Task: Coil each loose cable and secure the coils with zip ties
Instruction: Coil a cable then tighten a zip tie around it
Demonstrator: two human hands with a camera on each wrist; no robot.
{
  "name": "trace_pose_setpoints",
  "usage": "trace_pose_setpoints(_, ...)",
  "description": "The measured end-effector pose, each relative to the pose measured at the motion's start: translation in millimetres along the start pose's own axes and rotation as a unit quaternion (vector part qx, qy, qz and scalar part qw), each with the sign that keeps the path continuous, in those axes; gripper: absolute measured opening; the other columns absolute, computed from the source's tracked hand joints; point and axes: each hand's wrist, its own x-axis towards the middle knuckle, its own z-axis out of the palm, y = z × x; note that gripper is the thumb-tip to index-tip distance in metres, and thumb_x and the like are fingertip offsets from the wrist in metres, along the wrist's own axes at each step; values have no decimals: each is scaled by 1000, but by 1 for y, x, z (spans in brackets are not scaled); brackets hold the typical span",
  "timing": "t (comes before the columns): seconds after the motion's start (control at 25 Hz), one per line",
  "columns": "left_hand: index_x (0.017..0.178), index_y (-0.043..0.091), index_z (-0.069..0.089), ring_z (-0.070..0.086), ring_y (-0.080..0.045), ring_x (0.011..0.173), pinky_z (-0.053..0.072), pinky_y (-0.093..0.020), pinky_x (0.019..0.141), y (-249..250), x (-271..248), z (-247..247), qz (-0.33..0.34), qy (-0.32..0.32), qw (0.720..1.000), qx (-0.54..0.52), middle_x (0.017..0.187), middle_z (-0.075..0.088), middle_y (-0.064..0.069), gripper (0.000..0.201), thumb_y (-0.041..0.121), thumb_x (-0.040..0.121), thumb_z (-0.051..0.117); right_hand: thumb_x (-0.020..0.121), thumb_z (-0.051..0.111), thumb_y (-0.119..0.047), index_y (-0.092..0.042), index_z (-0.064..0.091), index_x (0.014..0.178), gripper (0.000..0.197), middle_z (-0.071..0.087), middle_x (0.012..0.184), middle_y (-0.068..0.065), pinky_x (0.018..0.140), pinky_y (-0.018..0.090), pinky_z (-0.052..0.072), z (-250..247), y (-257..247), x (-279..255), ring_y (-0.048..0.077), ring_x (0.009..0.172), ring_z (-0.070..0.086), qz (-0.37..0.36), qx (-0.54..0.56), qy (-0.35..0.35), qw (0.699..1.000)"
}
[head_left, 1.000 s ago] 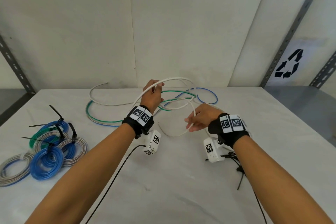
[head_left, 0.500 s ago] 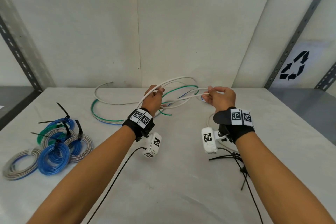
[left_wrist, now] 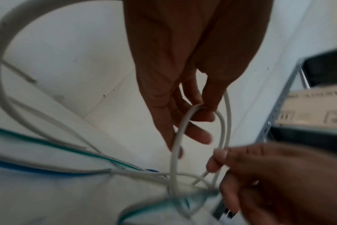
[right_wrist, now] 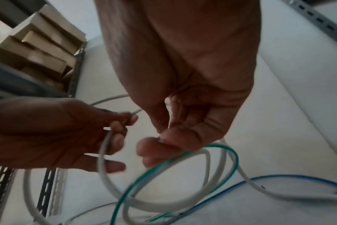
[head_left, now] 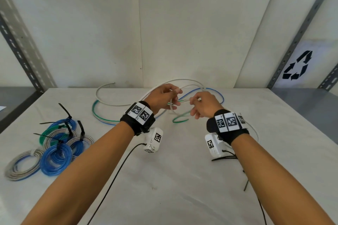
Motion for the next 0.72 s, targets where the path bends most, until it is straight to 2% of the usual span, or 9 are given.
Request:
trace_pose_setpoints(0.08, 100, 11, 67, 49, -10, 61, 59, -35, 74, 8, -1, -4, 21, 0, 999, -26, 72, 48, 0, 15, 19, 103, 55, 97, 59, -29, -6, 67, 80, 29, 70, 73, 8, 70, 32, 47, -13, 7, 1, 31, 73, 66, -8, -54, 118, 991)
trace_pose_setpoints(0.16, 96, 14, 68, 37, -8, 57, 45, -24, 63, 17, 0, -4, 49, 18, 998, -33, 69, 43, 6, 16, 19, 103, 55, 89, 70, -47, -10, 63, 99, 39, 61, 90, 3, 75, 32, 42, -25, 14, 1, 26, 86, 56, 14, -89, 209, 974)
trace_pose_setpoints(0.24, 92, 13, 69, 35, -6, 55, 35, -23, 59, 26, 1, -4, 68, 22, 995, -63, 61, 46, 13, 17, 18, 102, 56, 84, 72, -56, -17, 58, 114, 52, 58, 96, 0, 79, 35, 44, -30, 21, 6, 24, 91, 52, 13, -88, 192, 977)
trace_pose_setpoints(0.32, 91, 15, 71, 37, -5, 57, 35, -23, 58, 35, -1, -2, 84, 29, 994, -66, 59, 49, 18, 20, 29, 101, 60, 90, 66, -52, -17, 67, 108, 40, 67, 84, 5, 78, 36, 47, -31, 26, 15, 30, 87, 60, -47, -85, 143, 985)
trace_pose_setpoints(0.4, 96, 17, 73, 42, -8, 61, 41, -25, 62, 41, -1, -2, 94, 48, 992, -65, 67, 51, 12, 32, 44, 100, 57, 96, 62, -44, -6, 71, 87, 40, 65, 69, 14, 66, 34, 43, -34, 27, 18, 32, 73, 60, -91, -57, 139, 984)
trace_pose_setpoints(0.44, 103, 20, 72, 49, -10, 66, 45, -28, 68, 44, -1, -5, 97, 64, 991, -63, 75, 57, 6, 36, 50, 101, 52, 96, 62, -43, -5, 69, 79, 42, 61, 63, 12, 62, 34, 39, -37, 24, 17, 30, 66, 55, -100, -40, 163, 981)
trace_pose_setpoints(0.52, 118, 32, 66, 64, -14, 93, 48, -38, 86, 48, 0, -14, 85, 89, 990, -68, 107, 70, 0, 38, 55, 103, 40, 95, 63, -44, -5, 65, 71, 46, 49, 53, 2, 60, 35, 35, -48, 18, 15, 25, 60, 45, -110, -20, 227, 967)
trace_pose_setpoints(0.6, 120, 32, 63, 63, -20, 117, 46, -44, 97, 49, 0, -24, 39, 88, 980, -172, 127, 68, -2, 33, 48, 105, 39, 93, 66, -46, -6, 61, 67, 48, 45, 52, -1, 58, 34, 32, -61, 16, 13, 23, 57, 41, -122, -15, 269, 955)
trace_pose_setpoints(0.72, 96, 9, 59, 67, -34, 108, 54, -53, 93, 46, 3, -36, -30, 109, 896, -429, 109, 71, -13, 19, 16, 99, 42, 91, 69, -49, -12, 63, 70, 43, 57, 67, 6, 60, 31, 29, -74, 15, 11, 24, 64, 48, -131, -40, 314, 940)
